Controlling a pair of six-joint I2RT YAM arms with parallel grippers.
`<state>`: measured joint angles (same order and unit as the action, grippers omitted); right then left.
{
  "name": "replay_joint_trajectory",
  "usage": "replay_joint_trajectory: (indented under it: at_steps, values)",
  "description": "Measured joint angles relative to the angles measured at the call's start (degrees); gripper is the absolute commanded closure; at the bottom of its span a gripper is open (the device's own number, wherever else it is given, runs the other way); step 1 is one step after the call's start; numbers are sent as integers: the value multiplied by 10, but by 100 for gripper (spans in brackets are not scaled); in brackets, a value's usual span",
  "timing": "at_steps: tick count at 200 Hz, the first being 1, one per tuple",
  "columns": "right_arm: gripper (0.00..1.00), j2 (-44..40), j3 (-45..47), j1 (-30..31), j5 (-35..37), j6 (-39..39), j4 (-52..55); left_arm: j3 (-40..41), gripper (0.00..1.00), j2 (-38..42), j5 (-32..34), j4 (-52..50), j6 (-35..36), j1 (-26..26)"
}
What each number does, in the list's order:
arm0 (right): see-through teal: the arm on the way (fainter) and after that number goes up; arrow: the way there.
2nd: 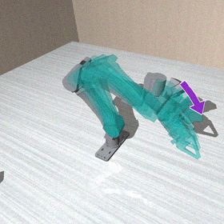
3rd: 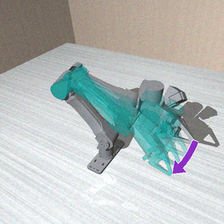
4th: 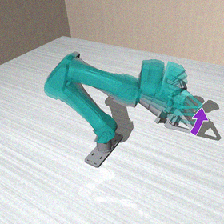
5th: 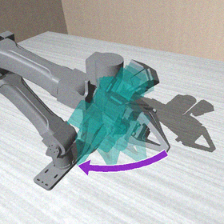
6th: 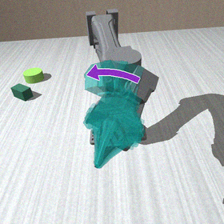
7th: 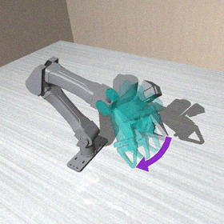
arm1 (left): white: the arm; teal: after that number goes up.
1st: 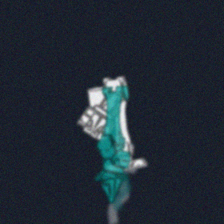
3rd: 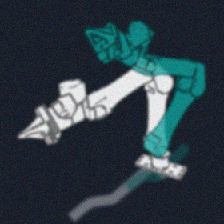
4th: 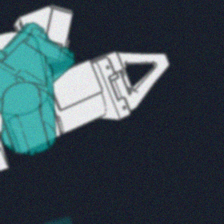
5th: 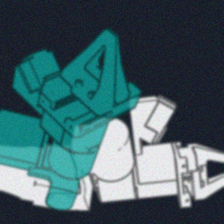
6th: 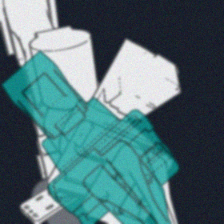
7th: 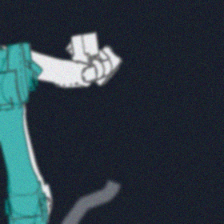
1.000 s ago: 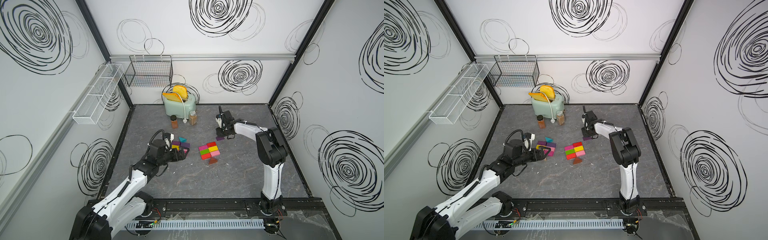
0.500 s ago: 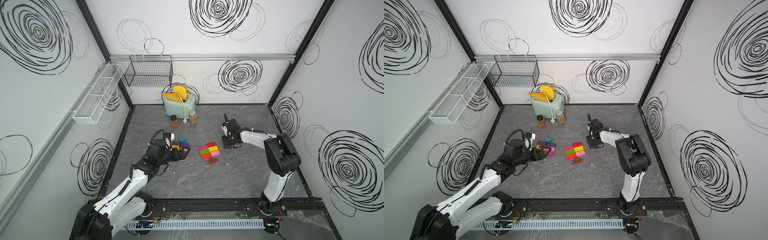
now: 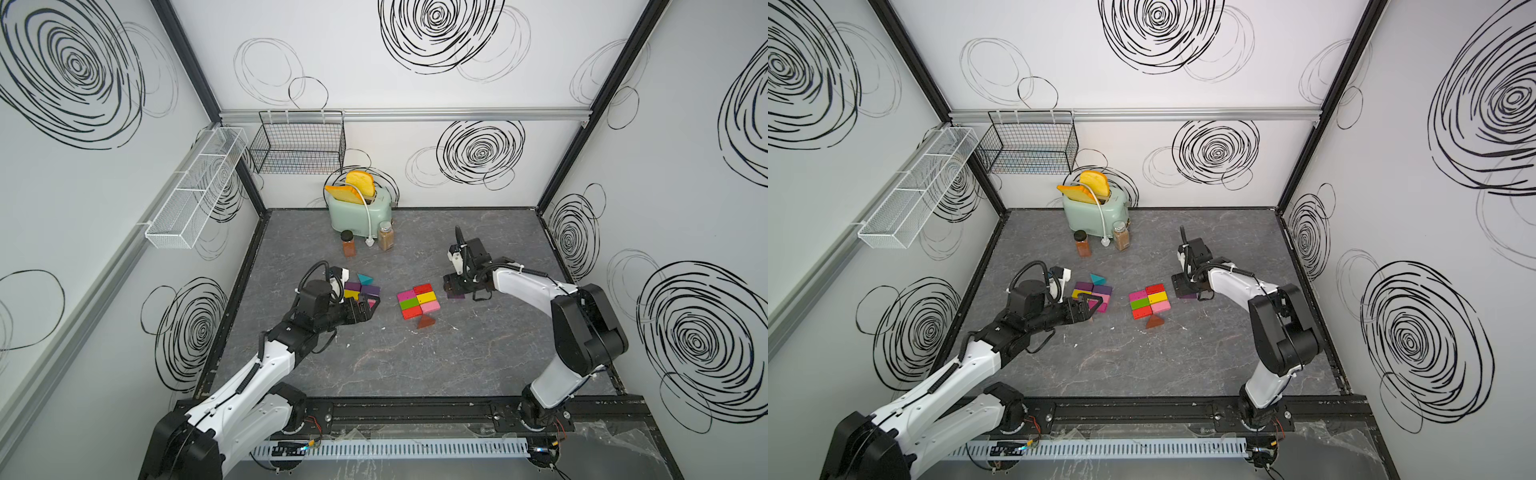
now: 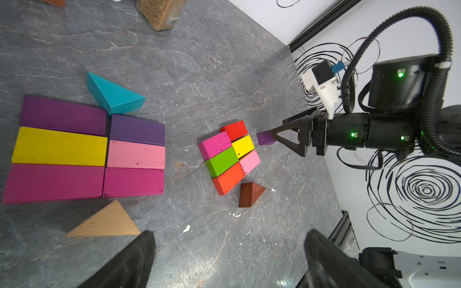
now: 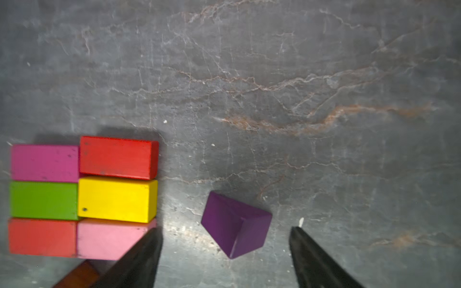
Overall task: Assemble a piece of candy with building blocks
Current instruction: Pick up the building block from the center of the board.
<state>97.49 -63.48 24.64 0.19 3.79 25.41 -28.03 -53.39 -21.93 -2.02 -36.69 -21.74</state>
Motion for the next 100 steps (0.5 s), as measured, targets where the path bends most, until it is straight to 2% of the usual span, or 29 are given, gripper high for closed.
replay_joint_trajectory:
  at_steps: [35,100]
  values:
    - [1,21,-31,11,7,-65,15,8,2,0,-6,1,-2,0]
    - [9,63,-29,-2,-25,-120,26,9,2,-1,-10,4,-2,0]
